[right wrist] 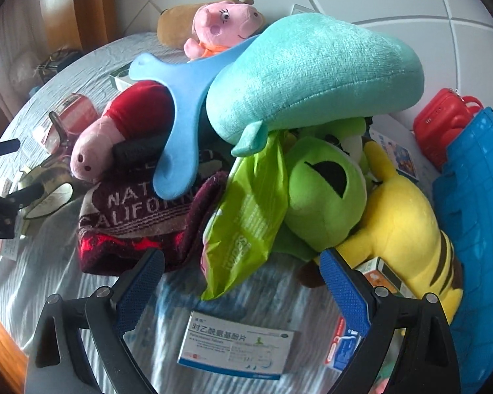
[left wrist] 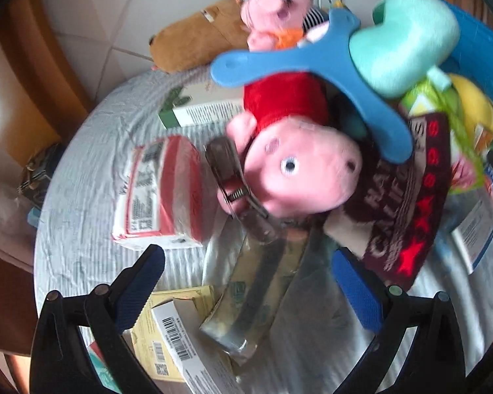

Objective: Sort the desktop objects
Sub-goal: 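Grasp the clear tape roll with the left tool while the right tool grasps the green snack bag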

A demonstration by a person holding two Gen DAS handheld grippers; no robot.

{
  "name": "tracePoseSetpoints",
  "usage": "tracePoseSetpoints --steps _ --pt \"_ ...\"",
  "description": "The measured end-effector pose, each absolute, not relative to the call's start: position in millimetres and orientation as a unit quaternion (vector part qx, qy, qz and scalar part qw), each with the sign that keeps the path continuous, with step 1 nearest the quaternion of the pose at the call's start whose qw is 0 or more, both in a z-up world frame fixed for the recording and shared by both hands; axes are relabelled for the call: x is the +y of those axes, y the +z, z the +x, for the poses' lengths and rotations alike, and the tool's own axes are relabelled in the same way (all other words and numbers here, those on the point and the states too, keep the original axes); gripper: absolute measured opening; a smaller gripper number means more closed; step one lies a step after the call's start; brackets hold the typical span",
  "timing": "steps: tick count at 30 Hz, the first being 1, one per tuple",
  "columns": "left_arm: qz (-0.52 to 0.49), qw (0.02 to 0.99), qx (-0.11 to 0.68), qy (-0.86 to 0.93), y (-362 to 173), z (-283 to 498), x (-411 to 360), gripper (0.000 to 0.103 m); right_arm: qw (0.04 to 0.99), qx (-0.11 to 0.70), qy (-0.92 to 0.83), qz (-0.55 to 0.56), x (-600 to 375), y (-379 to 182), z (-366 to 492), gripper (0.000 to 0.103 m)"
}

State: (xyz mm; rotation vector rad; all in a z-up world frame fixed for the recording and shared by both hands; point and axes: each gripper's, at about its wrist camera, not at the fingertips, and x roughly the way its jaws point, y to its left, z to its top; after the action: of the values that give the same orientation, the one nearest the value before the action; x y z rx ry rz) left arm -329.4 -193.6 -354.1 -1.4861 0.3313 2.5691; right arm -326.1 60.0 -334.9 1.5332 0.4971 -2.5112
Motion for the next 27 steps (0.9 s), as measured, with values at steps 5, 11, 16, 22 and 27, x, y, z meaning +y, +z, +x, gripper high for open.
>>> tracePoseSetpoints --steps 5,11,16,22,27 --pt "-0.509 0.089 0.159 0.841 -380 -332 -189 0.088 0.059 0.174 -0.834 0.521 71 -340 -323 0.096" --pt "-0.522 0.076 0.152 0.836 -381 -332 -189 0.042 0.043 0.169 -0.83 0.53 81 -346 -323 0.096" --pt "-0.525 0.073 0.127 0.838 -369 -323 -194 0.041 0.045 0.157 -0.836 0.524 78 -349 -328 0.096" --pt "-0.515 0.072 0.108 0.847 -349 -307 -202 0.041 0.047 0.15 -0.837 0.524 70 -363 -344 0.096" --pt "-0.506 0.07 0.105 0.853 -332 -294 -204 0.041 0.046 0.171 -0.824 0.537 60 -387 -360 0.096"
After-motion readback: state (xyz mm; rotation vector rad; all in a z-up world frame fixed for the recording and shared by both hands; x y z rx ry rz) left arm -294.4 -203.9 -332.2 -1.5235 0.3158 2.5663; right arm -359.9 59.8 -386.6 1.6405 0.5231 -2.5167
